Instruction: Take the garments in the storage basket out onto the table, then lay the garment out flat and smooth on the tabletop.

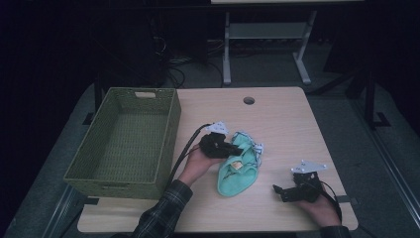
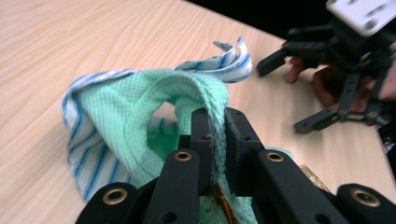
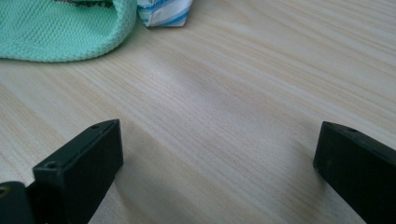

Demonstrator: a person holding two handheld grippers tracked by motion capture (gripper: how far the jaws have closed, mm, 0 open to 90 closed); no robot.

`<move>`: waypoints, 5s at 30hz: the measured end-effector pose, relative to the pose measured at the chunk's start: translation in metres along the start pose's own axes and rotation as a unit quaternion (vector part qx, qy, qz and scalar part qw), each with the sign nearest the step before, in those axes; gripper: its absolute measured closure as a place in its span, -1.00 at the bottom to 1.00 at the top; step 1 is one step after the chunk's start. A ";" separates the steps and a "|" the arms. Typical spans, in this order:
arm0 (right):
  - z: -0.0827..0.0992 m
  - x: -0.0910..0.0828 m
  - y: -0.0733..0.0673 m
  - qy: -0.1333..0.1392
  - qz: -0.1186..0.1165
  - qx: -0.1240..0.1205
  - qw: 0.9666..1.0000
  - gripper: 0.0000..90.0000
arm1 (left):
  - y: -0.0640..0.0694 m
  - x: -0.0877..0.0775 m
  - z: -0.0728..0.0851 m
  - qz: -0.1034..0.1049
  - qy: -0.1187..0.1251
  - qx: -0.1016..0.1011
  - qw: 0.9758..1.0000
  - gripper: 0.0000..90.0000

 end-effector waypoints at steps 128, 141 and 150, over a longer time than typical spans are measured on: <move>-0.082 0.060 -0.026 -0.005 -0.057 -0.045 0.997 0.39 | 0.058 -0.009 0.073 -0.051 -0.136 -0.006 0.989 1.00; -0.087 0.053 -0.016 0.011 -0.055 -0.034 0.998 0.79 | 0.057 -0.009 0.072 -0.050 -0.141 -0.003 0.989 0.99; -0.095 0.048 0.007 0.019 -0.037 -0.032 0.999 0.79 | 0.058 -0.009 0.072 -0.051 -0.139 -0.007 0.989 1.00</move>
Point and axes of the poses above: each handheld gripper's, and its own axes: x roughly forward along the jaws, z roughly out of its underside, y roughly to its right, the point moved 1 cm from there along x, roughly forward along the jaws, and after that the axes turned 9 degrees about z, right-handed, at the moved point
